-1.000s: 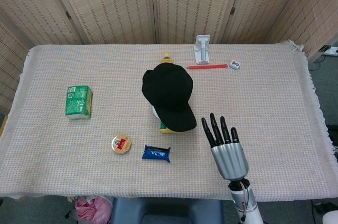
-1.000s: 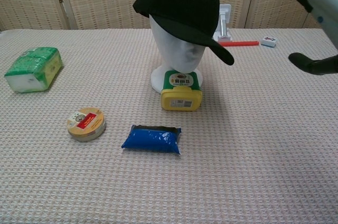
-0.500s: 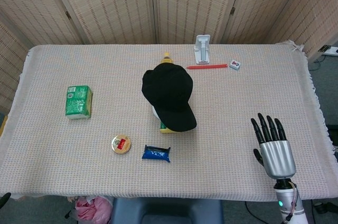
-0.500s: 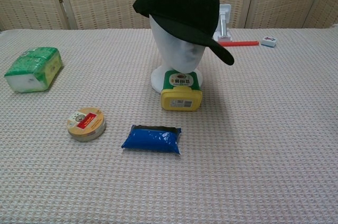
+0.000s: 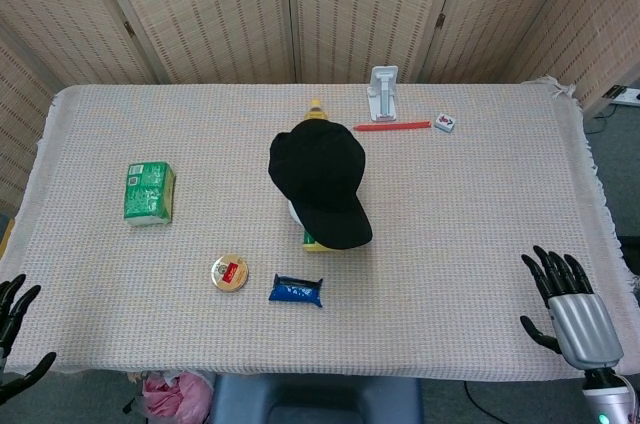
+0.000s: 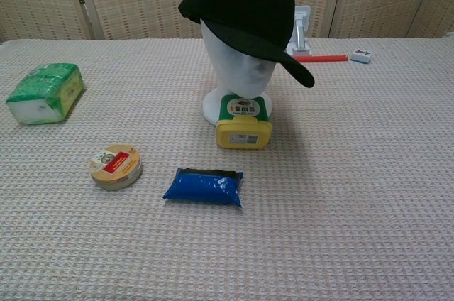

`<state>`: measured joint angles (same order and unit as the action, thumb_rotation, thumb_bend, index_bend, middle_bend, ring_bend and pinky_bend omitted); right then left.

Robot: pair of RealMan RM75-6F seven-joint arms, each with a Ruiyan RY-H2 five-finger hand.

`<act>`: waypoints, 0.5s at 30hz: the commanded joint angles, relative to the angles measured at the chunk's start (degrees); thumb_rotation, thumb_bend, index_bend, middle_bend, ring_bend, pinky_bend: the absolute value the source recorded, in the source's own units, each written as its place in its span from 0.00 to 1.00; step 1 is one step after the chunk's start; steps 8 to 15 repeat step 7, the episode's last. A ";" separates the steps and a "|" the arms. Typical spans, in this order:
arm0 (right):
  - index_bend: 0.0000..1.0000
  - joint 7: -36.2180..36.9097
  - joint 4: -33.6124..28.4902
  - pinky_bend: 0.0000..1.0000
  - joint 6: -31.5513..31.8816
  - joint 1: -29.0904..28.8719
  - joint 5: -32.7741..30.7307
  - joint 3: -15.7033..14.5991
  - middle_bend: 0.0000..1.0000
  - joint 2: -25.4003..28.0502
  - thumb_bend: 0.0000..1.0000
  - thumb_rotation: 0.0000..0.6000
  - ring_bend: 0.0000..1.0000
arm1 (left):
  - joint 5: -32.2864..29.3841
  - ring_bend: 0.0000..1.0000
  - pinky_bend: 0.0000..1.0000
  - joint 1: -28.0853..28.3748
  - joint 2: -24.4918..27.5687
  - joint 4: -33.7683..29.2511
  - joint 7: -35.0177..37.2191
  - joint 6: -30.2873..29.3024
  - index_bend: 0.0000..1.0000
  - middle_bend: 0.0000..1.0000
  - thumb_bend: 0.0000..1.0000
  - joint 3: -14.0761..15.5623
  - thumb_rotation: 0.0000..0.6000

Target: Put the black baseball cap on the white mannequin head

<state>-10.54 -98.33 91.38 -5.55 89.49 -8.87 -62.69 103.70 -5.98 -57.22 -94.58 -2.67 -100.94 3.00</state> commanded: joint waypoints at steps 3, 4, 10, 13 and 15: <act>0.00 -0.43 0.27 0.00 4.45 3.56 5.65 -1.30 0.00 1.54 0.21 1.00 0.00 | -2.04 0.00 0.13 0.95 -0.56 -1.14 -1.54 2.59 0.00 0.00 0.22 -0.20 1.00; 0.00 -0.71 0.22 0.00 4.52 3.84 5.76 -1.24 0.00 1.60 0.21 1.00 0.00 | -2.18 0.00 0.13 1.03 -0.51 -1.21 -1.51 2.82 0.00 0.00 0.22 -0.18 1.00; 0.00 -1.23 -0.14 0.00 3.47 4.21 5.44 -0.79 0.00 1.60 0.21 1.00 0.00 | -2.40 0.00 0.13 1.11 -0.31 -1.23 -1.19 2.93 0.00 0.00 0.22 -0.15 1.00; 0.00 -1.23 -0.14 0.00 3.47 4.21 5.44 -0.79 0.00 1.60 0.21 1.00 0.00 | -2.40 0.00 0.13 1.11 -0.31 -1.23 -1.19 2.93 0.00 0.00 0.22 -0.15 1.00; 0.00 -1.23 -0.14 0.00 3.47 4.21 5.44 -0.79 0.00 1.60 0.21 1.00 0.00 | -2.40 0.00 0.13 1.11 -0.31 -1.23 -1.19 2.93 0.00 0.00 0.22 -0.15 1.00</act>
